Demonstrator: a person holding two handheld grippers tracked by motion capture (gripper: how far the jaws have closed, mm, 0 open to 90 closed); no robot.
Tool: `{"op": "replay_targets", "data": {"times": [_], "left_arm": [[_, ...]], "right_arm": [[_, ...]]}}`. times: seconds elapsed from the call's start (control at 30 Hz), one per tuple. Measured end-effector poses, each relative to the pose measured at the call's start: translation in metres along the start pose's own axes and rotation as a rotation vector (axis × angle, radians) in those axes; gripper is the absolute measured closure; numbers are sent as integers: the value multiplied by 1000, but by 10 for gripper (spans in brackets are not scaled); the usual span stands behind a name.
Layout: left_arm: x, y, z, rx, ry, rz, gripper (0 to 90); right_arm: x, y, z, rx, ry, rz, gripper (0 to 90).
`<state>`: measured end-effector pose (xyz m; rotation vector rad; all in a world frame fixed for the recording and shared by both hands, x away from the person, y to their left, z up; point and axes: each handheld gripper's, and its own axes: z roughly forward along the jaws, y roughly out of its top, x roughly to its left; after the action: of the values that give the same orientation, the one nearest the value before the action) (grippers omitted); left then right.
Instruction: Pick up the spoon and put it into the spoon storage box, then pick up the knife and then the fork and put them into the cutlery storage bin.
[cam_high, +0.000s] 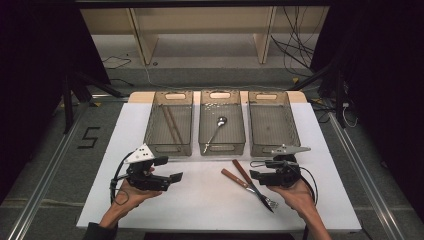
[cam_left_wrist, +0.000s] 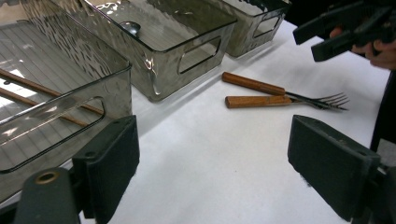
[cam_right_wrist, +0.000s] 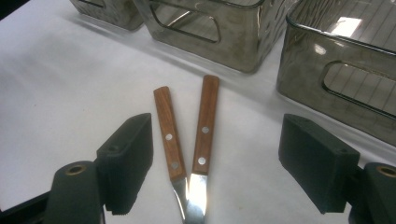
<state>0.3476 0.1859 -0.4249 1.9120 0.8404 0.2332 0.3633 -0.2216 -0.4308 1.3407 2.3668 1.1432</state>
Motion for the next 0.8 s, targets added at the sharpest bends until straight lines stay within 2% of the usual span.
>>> {"op": "replay_targets", "data": {"times": [0.17,0.33,0.5,0.63,0.8], "left_arm": [[-1,-7,0,0,7,11,162],[1,-14,-2,-18,0,-12,162],[1,-22,-6,-32,18,-18,162],[3,-25,-9,-38,26,-31,159],[1,-28,-11,-54,32,-36,156]], "right_arm": [[-1,3,3,21,-3,-1,270],[-1,4,7,54,-1,-9,270],[0,7,14,107,-5,-8,270],[1,10,24,167,-1,-26,281],[0,14,31,207,-4,-27,310]]}}
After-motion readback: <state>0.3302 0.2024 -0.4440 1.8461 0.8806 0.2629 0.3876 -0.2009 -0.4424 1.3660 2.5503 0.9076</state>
